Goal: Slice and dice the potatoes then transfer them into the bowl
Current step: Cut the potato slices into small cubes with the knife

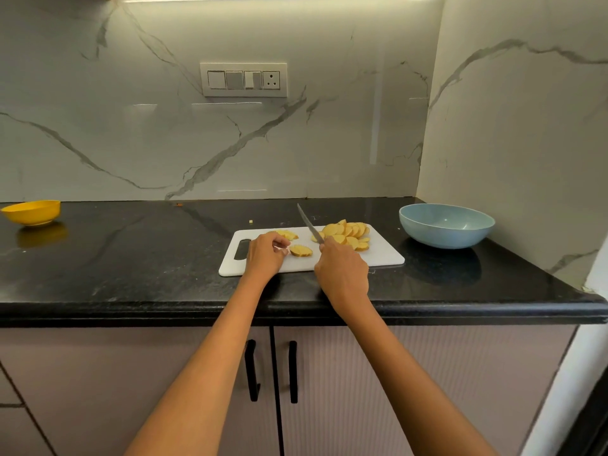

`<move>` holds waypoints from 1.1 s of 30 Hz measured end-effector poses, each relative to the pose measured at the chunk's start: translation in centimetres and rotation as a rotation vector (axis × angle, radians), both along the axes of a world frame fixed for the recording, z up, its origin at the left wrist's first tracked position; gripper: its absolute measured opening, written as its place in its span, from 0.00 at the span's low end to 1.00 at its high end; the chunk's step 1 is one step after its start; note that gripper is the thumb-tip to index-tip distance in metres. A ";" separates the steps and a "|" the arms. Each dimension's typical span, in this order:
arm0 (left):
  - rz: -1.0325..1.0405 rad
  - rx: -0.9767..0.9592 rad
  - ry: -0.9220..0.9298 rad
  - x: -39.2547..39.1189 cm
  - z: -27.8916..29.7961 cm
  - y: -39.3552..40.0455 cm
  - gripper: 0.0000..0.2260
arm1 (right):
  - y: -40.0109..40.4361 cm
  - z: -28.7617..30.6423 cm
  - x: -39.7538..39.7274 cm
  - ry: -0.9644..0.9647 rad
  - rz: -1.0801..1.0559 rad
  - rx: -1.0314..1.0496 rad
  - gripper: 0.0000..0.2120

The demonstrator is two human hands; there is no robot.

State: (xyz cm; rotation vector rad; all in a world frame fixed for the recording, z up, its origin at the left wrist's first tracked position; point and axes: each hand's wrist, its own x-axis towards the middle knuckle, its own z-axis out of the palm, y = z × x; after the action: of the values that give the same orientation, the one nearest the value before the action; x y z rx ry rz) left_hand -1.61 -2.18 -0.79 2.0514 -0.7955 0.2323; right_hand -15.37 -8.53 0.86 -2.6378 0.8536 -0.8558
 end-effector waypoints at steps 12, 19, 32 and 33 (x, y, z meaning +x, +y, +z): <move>-0.370 0.700 -0.157 0.2 4.0 -1.7 0.26 | -3.2 1.2 1.5 -0.173 0.024 0.021 0.21; -0.411 0.844 -0.107 1.0 5.4 -1.8 0.16 | -3.4 1.0 1.7 -0.198 0.032 0.063 0.21; -0.194 0.050 0.104 -0.1 0.8 2.8 0.23 | 0.2 0.2 -1.2 0.150 0.046 -0.104 0.11; -0.205 0.033 0.126 -0.1 0.7 2.9 0.23 | 0.4 0.3 -1.3 0.172 0.024 -0.103 0.11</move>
State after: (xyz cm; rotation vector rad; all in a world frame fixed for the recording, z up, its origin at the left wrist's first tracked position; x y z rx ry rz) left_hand -1.73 0.69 -0.11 1.9763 -0.9287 -0.0246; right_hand -16.66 -8.16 1.14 -2.8386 0.8361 -0.6923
